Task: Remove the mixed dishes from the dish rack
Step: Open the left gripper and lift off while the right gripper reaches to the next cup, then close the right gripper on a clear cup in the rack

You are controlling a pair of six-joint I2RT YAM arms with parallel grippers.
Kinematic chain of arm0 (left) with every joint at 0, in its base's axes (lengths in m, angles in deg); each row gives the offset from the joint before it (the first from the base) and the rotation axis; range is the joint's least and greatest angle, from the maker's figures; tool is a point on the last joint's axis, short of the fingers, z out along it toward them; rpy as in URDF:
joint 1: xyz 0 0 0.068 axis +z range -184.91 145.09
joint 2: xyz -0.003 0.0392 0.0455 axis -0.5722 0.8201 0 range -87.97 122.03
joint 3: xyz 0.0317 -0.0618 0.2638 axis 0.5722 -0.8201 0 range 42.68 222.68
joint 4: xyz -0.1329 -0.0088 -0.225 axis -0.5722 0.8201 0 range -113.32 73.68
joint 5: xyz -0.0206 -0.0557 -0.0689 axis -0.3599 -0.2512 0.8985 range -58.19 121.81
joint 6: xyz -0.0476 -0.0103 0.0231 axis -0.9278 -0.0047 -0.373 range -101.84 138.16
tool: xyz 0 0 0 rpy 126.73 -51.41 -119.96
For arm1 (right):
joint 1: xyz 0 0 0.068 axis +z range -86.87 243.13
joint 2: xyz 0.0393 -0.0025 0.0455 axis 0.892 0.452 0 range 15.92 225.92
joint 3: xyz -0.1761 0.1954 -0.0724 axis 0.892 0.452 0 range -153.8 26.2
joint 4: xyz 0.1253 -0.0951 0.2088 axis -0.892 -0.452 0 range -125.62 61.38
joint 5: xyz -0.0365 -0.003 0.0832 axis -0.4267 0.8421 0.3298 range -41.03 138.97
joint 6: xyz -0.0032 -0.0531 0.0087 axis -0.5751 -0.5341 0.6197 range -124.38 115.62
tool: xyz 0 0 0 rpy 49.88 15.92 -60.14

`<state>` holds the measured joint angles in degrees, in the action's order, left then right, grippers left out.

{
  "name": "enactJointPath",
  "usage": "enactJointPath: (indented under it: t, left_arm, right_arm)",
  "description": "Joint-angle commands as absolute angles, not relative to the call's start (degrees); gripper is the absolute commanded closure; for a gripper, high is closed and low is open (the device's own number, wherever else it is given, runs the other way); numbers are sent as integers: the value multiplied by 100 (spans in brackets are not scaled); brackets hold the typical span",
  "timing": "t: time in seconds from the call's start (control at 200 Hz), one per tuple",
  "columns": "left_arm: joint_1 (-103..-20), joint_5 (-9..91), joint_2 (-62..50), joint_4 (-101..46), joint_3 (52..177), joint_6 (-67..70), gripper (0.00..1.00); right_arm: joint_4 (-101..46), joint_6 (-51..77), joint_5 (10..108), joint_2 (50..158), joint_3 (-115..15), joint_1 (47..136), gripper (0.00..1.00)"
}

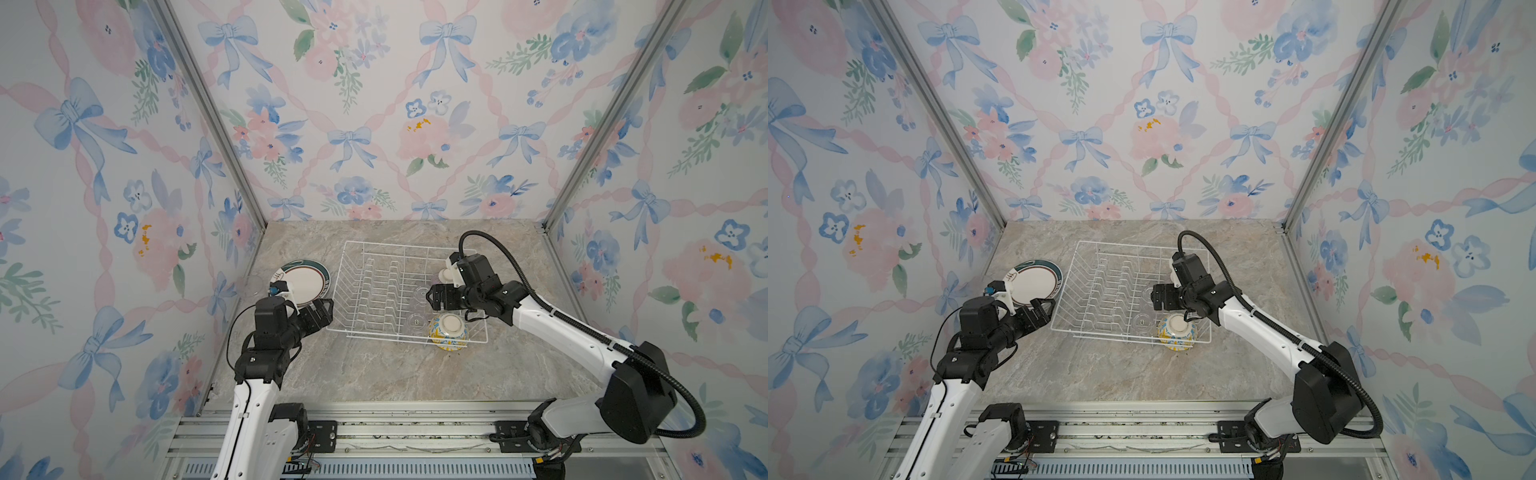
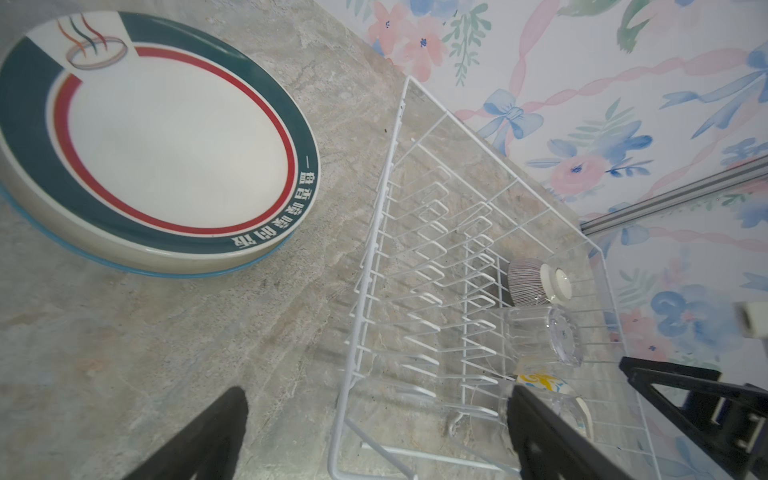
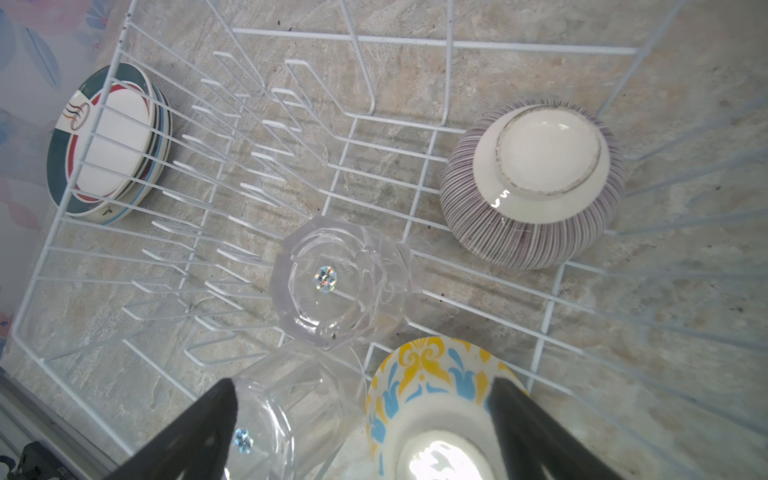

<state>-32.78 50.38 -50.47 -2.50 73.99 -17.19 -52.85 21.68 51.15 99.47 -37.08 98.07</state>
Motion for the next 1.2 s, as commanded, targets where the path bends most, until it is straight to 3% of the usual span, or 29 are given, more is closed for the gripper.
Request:
enactJointPath:
  t: [0.0,0.455,0.64,0.9,1.195]
  left_arm:
    - [-3337,5495,-5530,-1002,7079,-2416,2]
    - [-3352,5543,-6304,-1001,6953,-2600,2]
    - [-3352,5488,-6338,-995,6940,-2650,2]
    - [-3367,5436,-6302,-990,6904,-2650,2]
    - [-3380,5400,-6137,-1003,6887,-2548,2]
  right_arm:
    - [-5173,2352,4998,10321,-4076,9914,3]
    - [-6025,2137,4372,11489,-5294,10320,0]
    - [-6523,1899,3902,11752,-5655,10527,3]
    - [-6835,1768,3922,12166,-5991,10619,15]
    - [-6966,1706,3816,12501,-6263,10624,16]
